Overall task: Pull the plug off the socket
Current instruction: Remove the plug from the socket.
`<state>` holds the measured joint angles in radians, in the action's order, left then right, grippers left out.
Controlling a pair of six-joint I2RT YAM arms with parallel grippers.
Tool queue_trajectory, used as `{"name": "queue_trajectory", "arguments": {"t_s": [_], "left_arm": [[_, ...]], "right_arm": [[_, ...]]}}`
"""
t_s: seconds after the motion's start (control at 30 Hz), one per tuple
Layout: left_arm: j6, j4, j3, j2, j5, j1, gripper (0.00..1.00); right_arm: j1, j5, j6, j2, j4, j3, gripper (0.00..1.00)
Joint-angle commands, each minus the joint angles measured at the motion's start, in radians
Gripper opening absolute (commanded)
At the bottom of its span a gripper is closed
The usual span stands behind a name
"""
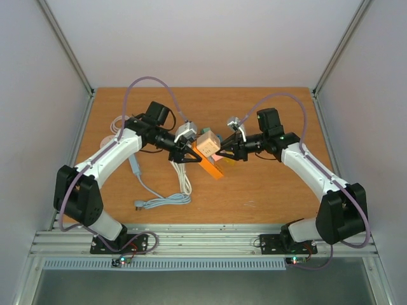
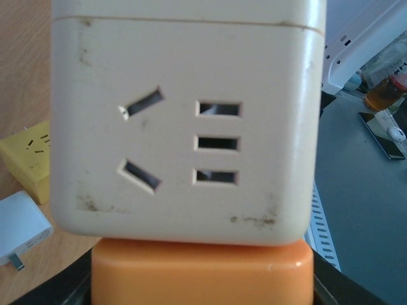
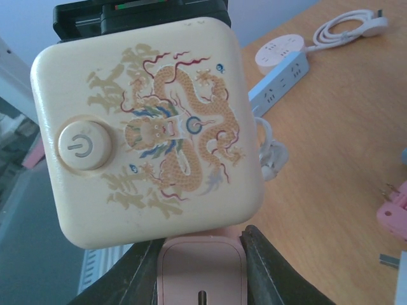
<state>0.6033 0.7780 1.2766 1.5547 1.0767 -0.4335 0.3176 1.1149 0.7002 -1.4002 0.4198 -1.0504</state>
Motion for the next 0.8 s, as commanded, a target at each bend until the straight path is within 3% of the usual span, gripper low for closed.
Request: {"name": "queue_trajectory", "arguments": {"t_s": [0.0,0.13,0.43,0.77], "left_arm": [[0.018,0.132,0.013,0.012,-0.077,0.002,0.0],[0.022,0.143,0.016,0.009,-0.066,0.008,0.0],[0.153,0.185,-0.018,-0.039,-0.063,0.009,0.0],[0.039,0.191,0.032,0.023,-0.096,0.022,0.01]], "right_arm": [[-0.056,-0.13,-0.022,0.067,-0.083,0.0,0.01],[-0.057,-0.14,-0.004,0.077,-0.08,0.006,0.01],[-0.102,0.023,-0.07,-0.005,0.016,-0.083,0.01],[-0.104,-0.063,-0.003,0.078,-0.035,-0.025,0.01]]}}
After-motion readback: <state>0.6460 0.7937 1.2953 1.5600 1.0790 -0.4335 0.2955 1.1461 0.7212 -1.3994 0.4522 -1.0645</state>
